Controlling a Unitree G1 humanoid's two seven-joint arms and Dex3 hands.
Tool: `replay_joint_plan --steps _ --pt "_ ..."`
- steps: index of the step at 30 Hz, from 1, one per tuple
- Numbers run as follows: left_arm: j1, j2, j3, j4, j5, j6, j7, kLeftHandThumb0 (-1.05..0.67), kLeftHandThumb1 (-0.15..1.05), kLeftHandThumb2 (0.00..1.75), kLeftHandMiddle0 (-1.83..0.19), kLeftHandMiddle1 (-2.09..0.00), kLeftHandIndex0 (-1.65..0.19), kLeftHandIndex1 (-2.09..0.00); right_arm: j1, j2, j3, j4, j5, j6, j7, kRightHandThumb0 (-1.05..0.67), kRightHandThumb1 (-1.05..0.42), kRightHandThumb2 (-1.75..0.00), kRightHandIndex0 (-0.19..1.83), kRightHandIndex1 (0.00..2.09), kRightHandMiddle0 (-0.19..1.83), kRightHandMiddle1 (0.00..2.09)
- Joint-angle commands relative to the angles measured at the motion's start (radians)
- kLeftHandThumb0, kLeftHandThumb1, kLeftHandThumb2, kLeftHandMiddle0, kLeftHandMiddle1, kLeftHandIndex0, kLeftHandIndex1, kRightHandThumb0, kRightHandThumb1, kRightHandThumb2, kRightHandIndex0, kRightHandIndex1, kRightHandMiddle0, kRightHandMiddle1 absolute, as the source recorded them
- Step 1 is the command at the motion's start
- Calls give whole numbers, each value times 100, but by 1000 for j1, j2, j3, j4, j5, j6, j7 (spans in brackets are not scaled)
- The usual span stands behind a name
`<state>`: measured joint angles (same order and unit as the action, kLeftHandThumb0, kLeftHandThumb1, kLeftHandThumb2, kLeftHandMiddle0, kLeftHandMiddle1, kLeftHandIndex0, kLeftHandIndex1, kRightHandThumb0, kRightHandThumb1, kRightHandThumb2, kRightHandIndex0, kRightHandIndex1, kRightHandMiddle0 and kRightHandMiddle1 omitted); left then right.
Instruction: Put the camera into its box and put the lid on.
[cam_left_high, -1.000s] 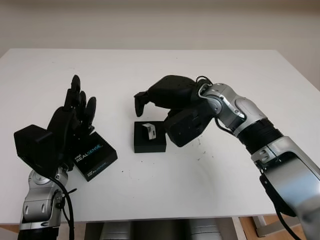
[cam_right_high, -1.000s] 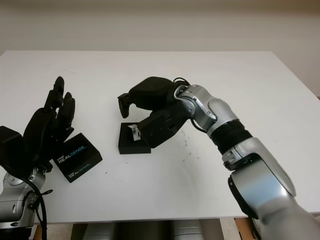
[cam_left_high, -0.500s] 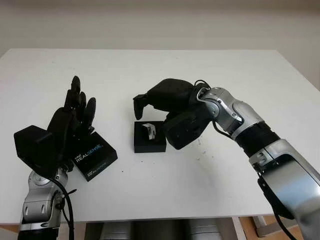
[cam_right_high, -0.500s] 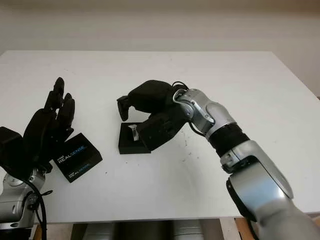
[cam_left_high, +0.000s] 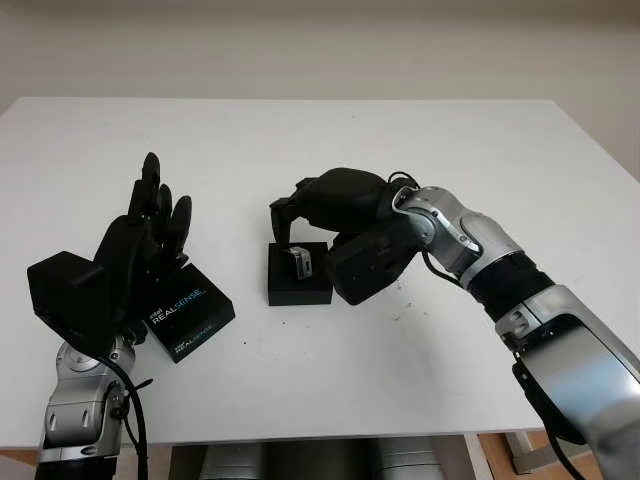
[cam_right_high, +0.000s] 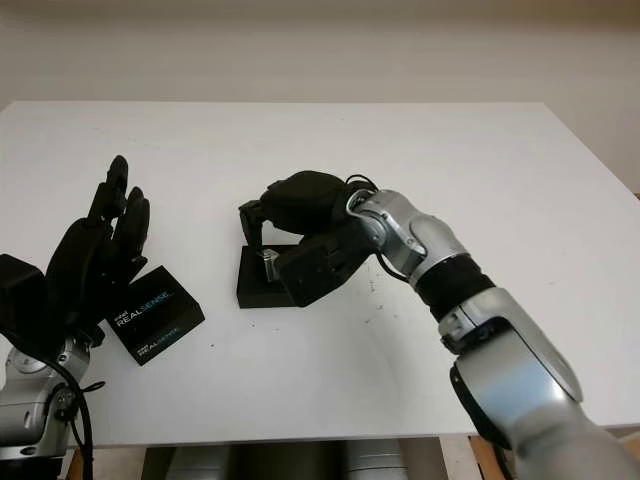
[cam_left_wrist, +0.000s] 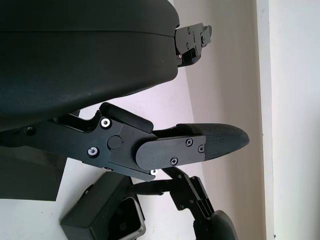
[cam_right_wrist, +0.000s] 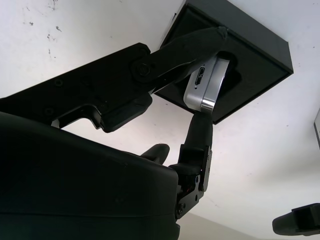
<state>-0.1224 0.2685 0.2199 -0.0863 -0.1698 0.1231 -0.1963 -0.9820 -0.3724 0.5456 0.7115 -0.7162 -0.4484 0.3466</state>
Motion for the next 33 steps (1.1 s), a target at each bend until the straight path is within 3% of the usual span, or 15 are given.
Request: replay_joint_plan --steps 1,13,21,33 --pt "4 4 4 -22 -4 -1 0 -74 105 53 19 0 19 0 1 4 8 17 -8 -2 -15 -76 -89 -5 11 59 23 118" --pt "6 2 0 -24 -6 0 8 -73 105 53 19 0 19 0 -3 21 10 82 -17 -26 -86 -66 -91 -6 19 57 34 123" --pt "4 2 1 -17 -9 -12 2 -73 105 52 19 0 19 0 -2 13 19 101 -31 -90 -146 -50 -96 -5 12 96 50 142" --pt "-2 0 1 -17 -4 -8 14 -73 105 53 19 0 19 0 6 -6 8 52 -11 -108 -67 -49 -95 -5 2 120 47 160"
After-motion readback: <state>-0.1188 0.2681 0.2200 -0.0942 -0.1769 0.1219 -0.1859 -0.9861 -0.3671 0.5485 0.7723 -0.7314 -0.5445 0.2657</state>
